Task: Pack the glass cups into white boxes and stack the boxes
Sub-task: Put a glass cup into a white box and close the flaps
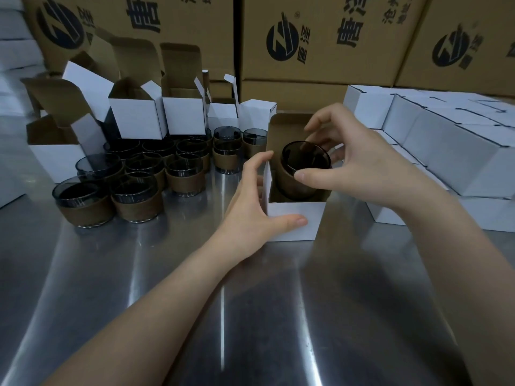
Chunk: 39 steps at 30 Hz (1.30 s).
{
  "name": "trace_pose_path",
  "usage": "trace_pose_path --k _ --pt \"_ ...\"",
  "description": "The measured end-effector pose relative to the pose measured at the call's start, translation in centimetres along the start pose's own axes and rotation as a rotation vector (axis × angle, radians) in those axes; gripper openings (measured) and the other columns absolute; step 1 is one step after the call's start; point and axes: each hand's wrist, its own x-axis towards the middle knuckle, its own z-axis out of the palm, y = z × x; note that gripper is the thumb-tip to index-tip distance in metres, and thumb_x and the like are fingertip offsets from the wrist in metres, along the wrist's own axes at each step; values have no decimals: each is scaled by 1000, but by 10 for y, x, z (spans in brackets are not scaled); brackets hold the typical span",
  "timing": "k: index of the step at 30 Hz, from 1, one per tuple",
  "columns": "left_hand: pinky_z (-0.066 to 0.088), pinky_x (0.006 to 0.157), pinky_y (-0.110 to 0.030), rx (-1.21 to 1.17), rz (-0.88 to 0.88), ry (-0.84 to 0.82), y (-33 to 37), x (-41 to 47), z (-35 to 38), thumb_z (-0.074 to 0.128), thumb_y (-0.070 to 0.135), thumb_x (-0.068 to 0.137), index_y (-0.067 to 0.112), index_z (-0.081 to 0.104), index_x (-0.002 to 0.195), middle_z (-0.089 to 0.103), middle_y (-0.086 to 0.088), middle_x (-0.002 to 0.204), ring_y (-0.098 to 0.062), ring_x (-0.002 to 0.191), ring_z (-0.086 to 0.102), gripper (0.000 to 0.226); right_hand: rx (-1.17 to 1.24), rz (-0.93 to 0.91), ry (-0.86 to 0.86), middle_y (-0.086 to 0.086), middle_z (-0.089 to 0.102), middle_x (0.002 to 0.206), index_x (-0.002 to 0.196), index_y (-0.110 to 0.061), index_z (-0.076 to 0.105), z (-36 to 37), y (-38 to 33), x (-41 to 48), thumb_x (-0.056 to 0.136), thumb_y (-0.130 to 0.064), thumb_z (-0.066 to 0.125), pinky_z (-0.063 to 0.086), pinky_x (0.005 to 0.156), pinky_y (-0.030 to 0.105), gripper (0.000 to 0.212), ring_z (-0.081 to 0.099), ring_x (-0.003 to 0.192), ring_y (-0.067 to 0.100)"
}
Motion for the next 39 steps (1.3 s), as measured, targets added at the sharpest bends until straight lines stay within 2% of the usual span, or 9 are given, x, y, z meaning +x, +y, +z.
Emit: trace_pose_path --k 4,9,17,25,30,39 --pt "43 102 -28 29 3 7 0 0 1 88 39 65 63 18 131 42 10 140 -9 127 46 99 -58 12 -7 -9 61 96 112 -32 42 4 -6 -1 71 -36 77 54 81 39 54 61 86 9" --pt "43 100 -25 41 12 7 -1 0 1 87 39 66 62 19 133 41 10 140 -8 126 46 99 -128 16 -13 -7 59 93 109 -29 40 8 -11 -1 72 -34 77 55 75 38 53 60 84 10" --pt "42 109 -44 77 9 3 3 -1 1 86 42 66 64 17 132 38 8 144 -15 132 42 99 -200 16 -9 -2 59 90 104 -23 39 10 -15 1 70 -31 77 52 67 39 52 58 77 13" --pt "41 108 -36 72 13 -7 2 -1 1 87 40 67 67 16 132 37 10 143 -12 133 41 99 -228 51 -41 1 59 93 104 -25 38 8 -18 3 67 -33 78 53 68 42 54 59 77 16" --pt "40 110 -39 86 18 -7 3 -1 2 86 42 67 66 15 131 36 9 144 -14 134 39 99 -222 58 -36 -1 59 95 106 -28 38 7 -19 3 66 -36 78 54 73 45 57 59 80 15" --pt "42 109 -45 90 15 -16 4 -2 2 85 42 67 65 15 133 37 9 143 -15 132 42 99 -244 66 -40 -5 62 89 109 -29 39 6 -19 2 65 -39 79 55 72 44 61 62 77 11"
